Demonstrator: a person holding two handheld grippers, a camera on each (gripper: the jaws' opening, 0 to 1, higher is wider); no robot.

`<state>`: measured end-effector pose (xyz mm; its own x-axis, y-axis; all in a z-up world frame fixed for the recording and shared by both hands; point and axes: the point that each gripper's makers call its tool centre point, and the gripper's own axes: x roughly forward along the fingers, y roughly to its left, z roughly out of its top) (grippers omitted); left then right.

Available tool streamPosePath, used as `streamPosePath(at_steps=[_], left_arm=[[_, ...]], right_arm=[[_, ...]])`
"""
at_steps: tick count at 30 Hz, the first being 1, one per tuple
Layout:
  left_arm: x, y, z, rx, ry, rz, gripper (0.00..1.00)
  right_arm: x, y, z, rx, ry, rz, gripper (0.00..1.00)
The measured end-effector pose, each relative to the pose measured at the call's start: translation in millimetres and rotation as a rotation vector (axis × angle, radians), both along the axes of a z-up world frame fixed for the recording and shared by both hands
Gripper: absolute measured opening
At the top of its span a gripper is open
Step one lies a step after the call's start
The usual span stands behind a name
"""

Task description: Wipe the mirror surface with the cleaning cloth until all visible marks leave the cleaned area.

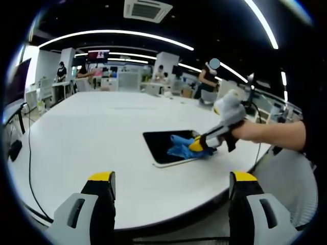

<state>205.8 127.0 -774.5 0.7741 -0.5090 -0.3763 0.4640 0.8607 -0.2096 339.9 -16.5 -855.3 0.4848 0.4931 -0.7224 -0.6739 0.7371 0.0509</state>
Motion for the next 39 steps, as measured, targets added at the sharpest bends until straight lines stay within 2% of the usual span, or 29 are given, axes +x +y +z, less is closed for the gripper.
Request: streamPosePath(at_steps=[20,39], left_arm=[[0.5,0.6,-0.5,0.001,0.003,0.002,0.93],[-0.7,1.0,-3.5,0.026,0.016,-0.003,0.92]], right_arm=[[27.6,-1.6,2.5,0.014,-0.015,-0.047,0.01],[66.4,-9.0,-1.1,0.026,-0.017,-0.106,0.01]])
